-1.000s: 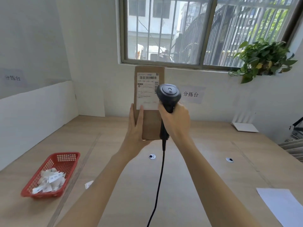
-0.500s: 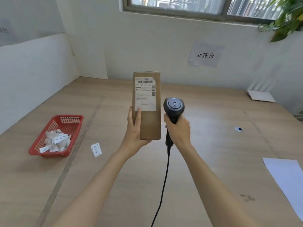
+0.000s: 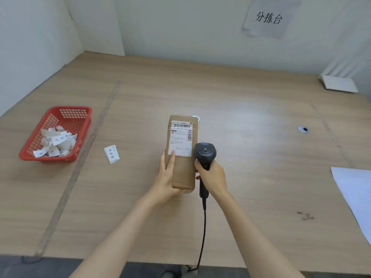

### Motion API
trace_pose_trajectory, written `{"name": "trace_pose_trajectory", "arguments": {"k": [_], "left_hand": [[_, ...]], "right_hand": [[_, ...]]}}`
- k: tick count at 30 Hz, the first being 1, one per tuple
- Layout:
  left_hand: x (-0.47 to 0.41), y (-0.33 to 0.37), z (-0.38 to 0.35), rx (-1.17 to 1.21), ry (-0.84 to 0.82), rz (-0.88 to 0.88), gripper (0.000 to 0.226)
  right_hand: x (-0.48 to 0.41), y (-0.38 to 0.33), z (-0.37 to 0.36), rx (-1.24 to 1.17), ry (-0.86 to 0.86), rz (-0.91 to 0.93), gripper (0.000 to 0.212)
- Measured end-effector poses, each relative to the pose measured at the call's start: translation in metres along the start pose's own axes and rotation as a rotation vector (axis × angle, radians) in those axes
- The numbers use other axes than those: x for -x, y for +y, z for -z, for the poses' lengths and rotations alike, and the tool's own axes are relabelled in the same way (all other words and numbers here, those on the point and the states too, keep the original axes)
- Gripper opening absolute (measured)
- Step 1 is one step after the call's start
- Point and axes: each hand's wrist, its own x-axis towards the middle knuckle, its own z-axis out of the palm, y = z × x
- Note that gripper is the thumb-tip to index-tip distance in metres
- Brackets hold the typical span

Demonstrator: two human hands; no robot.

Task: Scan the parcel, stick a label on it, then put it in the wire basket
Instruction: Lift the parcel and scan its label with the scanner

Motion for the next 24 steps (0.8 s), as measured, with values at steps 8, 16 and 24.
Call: {"name": "trace_pose_trajectory", "arguments": {"k": [8, 16, 24], "left_hand": [[0.011, -0.028, -0.022, -0.014, -0.078, 0.114, 0.133], [0.007, -0.035, -0.022, 0.006, -0.113, 0.151, 0.133], [0.008, -0.038, -0.022, -0.042, -0.107, 0.176, 0.132]], "right_hand": [[-0.005, 0.036, -0.020, 0.054, -0.067, -0.057, 0.028], [-0.022, 0.050, -0.030, 0.036, -0.028, -0.118, 0.038], [-0.034, 0.078, -0.011, 0.085, 0.126, -0.326, 0.044]]}}
